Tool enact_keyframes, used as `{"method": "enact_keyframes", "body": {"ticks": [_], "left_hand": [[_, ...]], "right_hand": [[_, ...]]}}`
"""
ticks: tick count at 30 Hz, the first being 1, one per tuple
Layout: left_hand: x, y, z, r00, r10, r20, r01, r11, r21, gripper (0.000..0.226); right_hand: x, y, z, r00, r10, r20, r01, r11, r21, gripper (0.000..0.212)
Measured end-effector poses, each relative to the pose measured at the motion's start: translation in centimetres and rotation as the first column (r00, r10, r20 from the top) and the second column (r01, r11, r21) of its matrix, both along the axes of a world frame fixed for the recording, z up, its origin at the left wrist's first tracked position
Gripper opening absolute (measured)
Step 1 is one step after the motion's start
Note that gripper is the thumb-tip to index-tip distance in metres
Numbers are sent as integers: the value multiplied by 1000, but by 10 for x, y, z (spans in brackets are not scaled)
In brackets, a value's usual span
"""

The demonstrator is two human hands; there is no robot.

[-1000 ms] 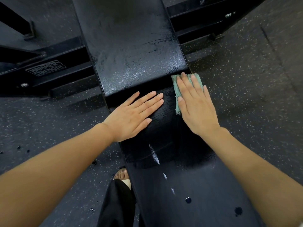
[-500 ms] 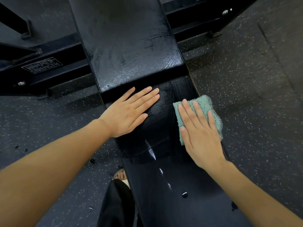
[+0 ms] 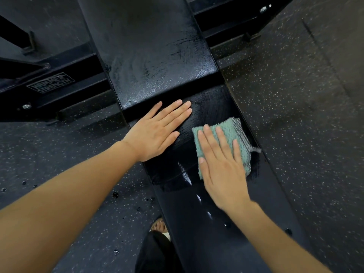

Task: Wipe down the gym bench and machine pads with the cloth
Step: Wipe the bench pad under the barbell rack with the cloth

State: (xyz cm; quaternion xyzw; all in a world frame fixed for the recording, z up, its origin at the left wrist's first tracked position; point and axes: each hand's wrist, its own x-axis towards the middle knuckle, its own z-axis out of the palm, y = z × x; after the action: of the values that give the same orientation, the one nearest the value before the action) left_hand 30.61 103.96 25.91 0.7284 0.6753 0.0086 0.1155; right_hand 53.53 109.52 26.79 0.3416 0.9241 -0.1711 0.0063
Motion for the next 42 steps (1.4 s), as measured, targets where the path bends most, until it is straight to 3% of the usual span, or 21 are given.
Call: {"method": "enact_keyframes", "body": {"ticks": [6,12,18,24,31,36,38,42], "left_hand": [[0,-1,1,1000,-9,-11,9,1000,-1,59],[0,-3,1,1000,-8,-4,8,1000,-7,59],[-3,-8,2,1000,-20,22,21,999,-40,60],[-8,-14,5,998,-50,39,52,997,-56,60],[-9,-16,5,998,-52,44,55,996,-68,60],[-9,-17,5,997,-49,56,53,996,-75,61],[-9,-18,5,998,-46,50,50,996,-74,61],[-5,-20,5,997,-14,73,20,996,-84,62]], "right_hand": [[-1,-61,3,995,89,48,-89,996,-11,58],[7,-47,1,985,163,61,-161,986,-30,55],[16,-7,-1,990,-132,45,134,990,-36,56],[-15,-47,1,938,-344,31,345,938,-30,58],[-32,-119,1,995,-72,68,73,997,-1,57],[-12,-100,0,994,90,61,-89,996,-16,55],[0,-84,-1,996,68,66,-67,998,-9,55],[13,-63,-2,990,-138,40,139,990,-29,55]]}}
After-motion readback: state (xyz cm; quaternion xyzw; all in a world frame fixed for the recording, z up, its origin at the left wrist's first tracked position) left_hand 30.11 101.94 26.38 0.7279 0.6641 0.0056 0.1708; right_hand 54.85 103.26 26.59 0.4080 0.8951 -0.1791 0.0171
